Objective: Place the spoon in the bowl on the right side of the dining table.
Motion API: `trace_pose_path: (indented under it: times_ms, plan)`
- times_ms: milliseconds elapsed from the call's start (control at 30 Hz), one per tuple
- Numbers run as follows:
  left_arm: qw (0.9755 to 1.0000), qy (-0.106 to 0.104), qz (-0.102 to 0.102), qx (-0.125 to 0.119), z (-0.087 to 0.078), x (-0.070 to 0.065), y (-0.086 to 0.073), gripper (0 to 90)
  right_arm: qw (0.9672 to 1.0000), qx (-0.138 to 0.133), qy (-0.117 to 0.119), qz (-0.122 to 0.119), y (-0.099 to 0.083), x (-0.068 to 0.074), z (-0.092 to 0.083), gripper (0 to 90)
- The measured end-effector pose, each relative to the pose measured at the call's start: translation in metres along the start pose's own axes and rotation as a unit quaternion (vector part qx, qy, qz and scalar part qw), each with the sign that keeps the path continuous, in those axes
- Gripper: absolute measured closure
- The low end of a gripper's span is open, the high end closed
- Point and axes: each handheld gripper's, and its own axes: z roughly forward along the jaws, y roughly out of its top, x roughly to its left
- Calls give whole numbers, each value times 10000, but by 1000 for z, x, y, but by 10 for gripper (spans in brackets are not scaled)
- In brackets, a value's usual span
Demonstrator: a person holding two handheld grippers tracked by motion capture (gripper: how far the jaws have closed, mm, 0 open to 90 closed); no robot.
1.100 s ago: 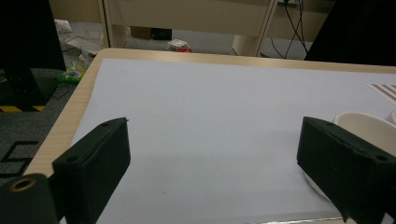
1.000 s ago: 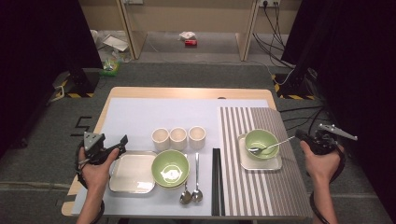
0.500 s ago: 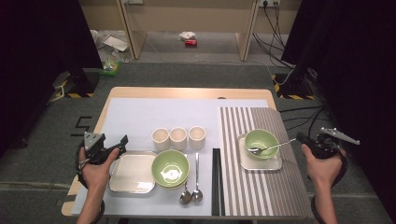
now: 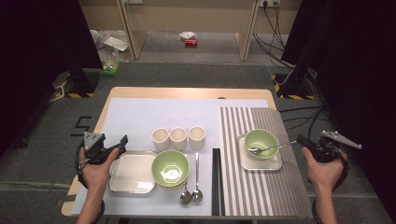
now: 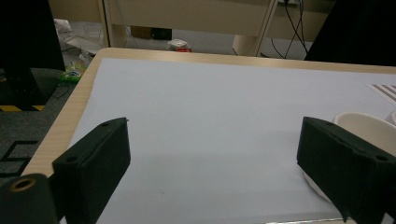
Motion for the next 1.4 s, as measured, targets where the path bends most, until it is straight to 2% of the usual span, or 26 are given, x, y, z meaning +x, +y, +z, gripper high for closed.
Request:
trace_pose_path:
  times_ms: [1400]
  plan:
    - [10000,54,-30,-25,-1,2,0,86,9999,-70,103,-29,-11,4,-14,866]
